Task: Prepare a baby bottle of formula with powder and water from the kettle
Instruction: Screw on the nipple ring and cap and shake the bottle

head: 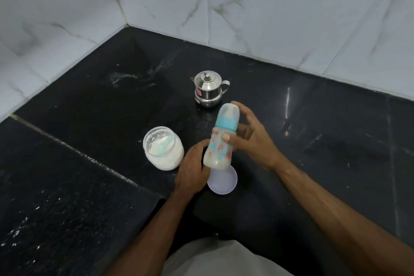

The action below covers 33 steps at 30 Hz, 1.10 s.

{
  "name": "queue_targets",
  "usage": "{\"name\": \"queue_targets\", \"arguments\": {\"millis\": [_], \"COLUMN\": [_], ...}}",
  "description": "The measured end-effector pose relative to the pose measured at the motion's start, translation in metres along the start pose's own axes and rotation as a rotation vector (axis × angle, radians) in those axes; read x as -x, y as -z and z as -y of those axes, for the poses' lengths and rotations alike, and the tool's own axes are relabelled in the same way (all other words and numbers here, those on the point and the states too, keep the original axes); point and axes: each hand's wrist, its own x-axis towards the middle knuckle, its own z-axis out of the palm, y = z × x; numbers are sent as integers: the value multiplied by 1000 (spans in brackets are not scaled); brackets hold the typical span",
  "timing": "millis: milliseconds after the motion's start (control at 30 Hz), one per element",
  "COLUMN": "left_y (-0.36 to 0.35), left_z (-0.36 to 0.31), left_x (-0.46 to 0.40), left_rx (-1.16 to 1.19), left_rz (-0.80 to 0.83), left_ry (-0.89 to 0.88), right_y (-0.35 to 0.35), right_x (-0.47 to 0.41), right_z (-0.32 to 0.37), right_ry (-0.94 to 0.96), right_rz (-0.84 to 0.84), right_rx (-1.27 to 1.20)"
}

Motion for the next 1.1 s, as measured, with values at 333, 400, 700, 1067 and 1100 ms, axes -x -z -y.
{"name": "queue_targets", "arguments": {"millis": [333, 400, 700, 1067, 1100], "left_y": [-1, -2, -5, -3, -3], "left_z": [2, 2, 11, 5, 5], "left_x": [0, 1, 1, 0, 1], "left_rx": [-45, -41, -57, -9, -7], "left_rz": [-10, -24, -4, -8, -7], "left_ry": [8, 10, 35, 16, 16], "right_y": [0, 3, 5, 0, 0], "right_x": [-2, -6, 5, 1, 0], "right_z": [9, 11, 6, 5, 4], "right_ry": [27, 65, -8, 15, 32], "right_rz": [28, -11, -39, -54, -51], "right_rx": [13, -13, -6, -10, -1]}}
